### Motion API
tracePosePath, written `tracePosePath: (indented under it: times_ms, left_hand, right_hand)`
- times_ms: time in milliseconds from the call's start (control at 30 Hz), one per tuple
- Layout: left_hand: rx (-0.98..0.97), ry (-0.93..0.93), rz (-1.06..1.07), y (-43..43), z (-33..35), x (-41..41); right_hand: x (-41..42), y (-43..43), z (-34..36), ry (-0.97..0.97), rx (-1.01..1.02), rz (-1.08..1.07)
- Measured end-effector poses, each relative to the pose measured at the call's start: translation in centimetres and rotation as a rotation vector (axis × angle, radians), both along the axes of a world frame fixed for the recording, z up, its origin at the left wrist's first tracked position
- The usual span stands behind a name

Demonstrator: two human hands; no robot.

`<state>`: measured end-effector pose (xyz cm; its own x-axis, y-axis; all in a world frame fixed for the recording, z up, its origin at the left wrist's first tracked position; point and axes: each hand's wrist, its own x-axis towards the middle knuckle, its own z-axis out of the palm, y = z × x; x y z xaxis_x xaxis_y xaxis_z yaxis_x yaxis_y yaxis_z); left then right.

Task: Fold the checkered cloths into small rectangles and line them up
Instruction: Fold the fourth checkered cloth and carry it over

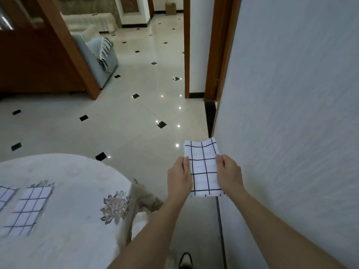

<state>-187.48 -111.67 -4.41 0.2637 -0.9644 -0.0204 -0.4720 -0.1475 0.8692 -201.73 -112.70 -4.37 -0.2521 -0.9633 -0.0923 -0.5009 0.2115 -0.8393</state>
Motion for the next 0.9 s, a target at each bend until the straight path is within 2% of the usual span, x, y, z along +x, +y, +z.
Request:
tracePosePath:
  times_ms: [467, 633, 900]
  left_hand:
    - [0.030, 0.065, -0.076, -22.2, -2.2, 2.1]
    - [0.042, 0.101, -0.040, -30.4, -2.1, 3.9]
    - [0.057, 0.089, 0.063, -39.6, -1.5, 8.1]
  right_hand:
    - [1.6, -20.7, -2.5, 0.067, 0.052, -0.024]
    - [3.2, -29.4, -2.0, 0.099, 0.043, 0.009]
    - [7.7, -40.1, -1.6, 0.041, 0.024, 0.095]
